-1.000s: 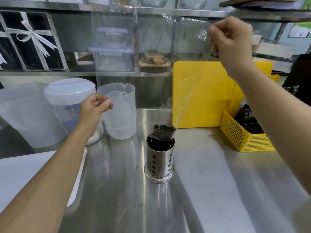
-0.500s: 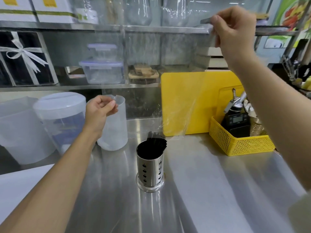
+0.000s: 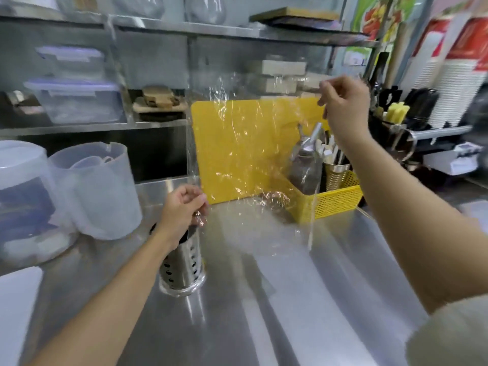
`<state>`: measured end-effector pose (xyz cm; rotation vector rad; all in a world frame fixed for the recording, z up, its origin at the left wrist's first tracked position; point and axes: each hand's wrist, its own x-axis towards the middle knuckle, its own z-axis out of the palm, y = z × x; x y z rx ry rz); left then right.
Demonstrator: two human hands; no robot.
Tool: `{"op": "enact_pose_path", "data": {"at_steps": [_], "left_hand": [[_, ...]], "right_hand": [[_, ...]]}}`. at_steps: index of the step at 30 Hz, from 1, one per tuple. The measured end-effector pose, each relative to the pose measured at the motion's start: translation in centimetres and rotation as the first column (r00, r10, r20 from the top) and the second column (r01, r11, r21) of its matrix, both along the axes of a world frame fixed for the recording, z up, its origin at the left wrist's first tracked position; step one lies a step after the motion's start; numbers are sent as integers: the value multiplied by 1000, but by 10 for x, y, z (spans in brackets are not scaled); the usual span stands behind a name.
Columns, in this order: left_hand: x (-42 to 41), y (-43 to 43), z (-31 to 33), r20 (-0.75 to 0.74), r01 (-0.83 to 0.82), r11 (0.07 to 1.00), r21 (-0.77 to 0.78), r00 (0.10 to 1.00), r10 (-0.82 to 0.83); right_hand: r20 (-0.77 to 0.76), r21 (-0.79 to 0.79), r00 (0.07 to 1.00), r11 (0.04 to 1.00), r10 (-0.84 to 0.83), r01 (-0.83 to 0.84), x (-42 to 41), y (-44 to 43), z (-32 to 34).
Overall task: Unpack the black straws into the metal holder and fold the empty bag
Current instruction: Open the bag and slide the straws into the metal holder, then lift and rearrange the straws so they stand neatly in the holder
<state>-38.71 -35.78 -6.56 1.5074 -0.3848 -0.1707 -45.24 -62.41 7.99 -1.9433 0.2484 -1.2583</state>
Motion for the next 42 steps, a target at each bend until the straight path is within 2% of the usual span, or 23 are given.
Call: {"op": "enact_pose_path", "data": {"at_steps": [6, 9, 14, 17, 22, 26, 31, 35, 37, 42], "left_hand": [[-30, -39, -42, -69, 65, 981, 184, 996, -53], [-40, -49, -74, -152, 92, 972, 216, 987, -59], [-58, -51, -132, -277, 61, 949, 309, 960, 28], [-60, -47, -163, -306, 43, 913, 405, 948, 91], [-60, -51, -188, -241, -27, 804, 594, 948, 210], [-63, -56, -189, -89, -65, 642, 764, 975, 205], [-60, -56, -177, -104, 18, 499, 867, 984, 146], [-54, -45, -151, -73, 52, 380, 924, 996, 41], [-52, -38, -131, -19, 14, 387, 922, 1000, 8], [-45, -16, -69, 190, -158, 629, 761, 982, 16]], "right_hand": [[-147, 79, 983, 990, -108, 120, -11, -47, -65], [-263, 122, 958, 981, -113, 149, -11, -63, -100], [-530, 103, 843, 979, -94, 174, -10, -73, -172], [-612, 162, 791, 977, -13, 142, -9, -76, -218], [-694, 286, 706, 954, 140, 92, -13, -74, -295], [-752, 323, 624, 944, 213, 66, -15, -68, -338], [-829, 274, 517, 961, 215, 39, -10, -70, -347], [-825, 266, 508, 963, 247, -36, 7, -64, -319], [-790, 299, 532, 949, 303, -97, 19, -51, -299], [-673, 316, 600, 902, 433, -296, 46, 13, -253]]}}
